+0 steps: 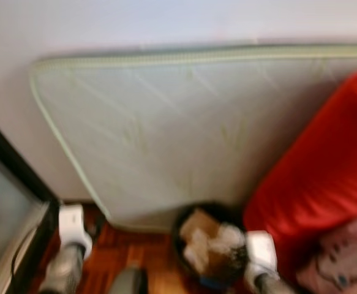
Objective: Clean up the room
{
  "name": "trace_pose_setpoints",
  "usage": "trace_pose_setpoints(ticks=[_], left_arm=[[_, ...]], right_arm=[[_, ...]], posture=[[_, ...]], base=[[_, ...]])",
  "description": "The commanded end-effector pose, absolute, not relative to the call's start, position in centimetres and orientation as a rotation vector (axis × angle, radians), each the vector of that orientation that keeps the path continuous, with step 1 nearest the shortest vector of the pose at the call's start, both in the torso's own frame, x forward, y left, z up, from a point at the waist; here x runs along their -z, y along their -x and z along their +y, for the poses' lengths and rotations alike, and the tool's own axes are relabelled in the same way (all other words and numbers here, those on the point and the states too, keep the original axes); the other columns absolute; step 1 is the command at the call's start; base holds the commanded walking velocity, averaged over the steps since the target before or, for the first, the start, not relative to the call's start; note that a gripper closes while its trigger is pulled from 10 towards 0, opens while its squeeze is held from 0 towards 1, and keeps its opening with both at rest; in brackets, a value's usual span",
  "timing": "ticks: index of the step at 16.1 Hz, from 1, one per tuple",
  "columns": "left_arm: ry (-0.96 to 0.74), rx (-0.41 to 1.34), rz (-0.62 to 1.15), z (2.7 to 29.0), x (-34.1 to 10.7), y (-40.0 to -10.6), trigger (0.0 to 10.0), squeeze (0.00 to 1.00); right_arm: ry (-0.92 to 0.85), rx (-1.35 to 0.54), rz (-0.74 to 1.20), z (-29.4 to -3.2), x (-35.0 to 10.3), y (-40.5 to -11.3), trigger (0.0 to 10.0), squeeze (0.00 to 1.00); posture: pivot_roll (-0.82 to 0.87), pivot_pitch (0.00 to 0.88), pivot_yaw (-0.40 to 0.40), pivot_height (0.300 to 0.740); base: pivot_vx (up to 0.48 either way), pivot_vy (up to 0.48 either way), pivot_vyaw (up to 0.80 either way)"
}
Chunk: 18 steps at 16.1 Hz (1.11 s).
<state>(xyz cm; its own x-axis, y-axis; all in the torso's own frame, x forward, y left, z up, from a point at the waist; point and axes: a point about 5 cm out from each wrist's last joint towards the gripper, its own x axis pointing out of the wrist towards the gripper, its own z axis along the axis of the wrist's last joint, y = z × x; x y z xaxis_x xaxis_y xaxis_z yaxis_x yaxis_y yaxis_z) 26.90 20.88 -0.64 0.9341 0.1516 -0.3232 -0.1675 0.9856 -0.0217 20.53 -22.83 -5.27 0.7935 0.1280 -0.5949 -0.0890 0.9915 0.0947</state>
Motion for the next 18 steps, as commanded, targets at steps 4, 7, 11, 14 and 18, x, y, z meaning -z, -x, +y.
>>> trace_pose_setpoints(ticks=[4,7,11,14,18], left_arm=[[0.049,-0.160,0.312,20.8,0.1,-27.5,10.0,0.00],[0.052,-0.157,0.309,20.8,0.1,-27.5,10.0,0.00],[0.050,-0.154,0.305,20.8,0.0,-27.7,10.0,0.00],[0.056,-0.145,0.295,20.6,-0.1,-27.8,10.0,0.00],[0.064,-0.112,0.255,20.0,-0.7,-28.3,10.0,0.00]], right_arm=[[-0.080,-0.154,0.663,-23.9,5.5,-19.3,10.0,0.00],[-0.108,-0.157,0.657,-23.6,5.3,-19.9,10.0,0.00],[-0.101,-0.174,0.666,-23.3,5.3,-20.0,10.0,0.00],[-0.064,-0.192,0.675,-22.6,5.4,-20.5,10.0,0.00],[-0.080,-0.170,0.653,-22.9,5.2,-20.5,10.0,0.00]], posture=[[0.06,0.056,-0.002,0.646],[0.06,0.056,-0.002,0.646],[0.06,0.057,-0.002,0.646],[0.06,0.061,-0.001,0.646],[0.09,0.078,-0.007,0.646]], base=[[0.000,0.000,0.20],[0.000,0.000,0.41],[0.248,0.000,0.00],[0.000,0.000,0.00],[0.000,0.000,0.00]])
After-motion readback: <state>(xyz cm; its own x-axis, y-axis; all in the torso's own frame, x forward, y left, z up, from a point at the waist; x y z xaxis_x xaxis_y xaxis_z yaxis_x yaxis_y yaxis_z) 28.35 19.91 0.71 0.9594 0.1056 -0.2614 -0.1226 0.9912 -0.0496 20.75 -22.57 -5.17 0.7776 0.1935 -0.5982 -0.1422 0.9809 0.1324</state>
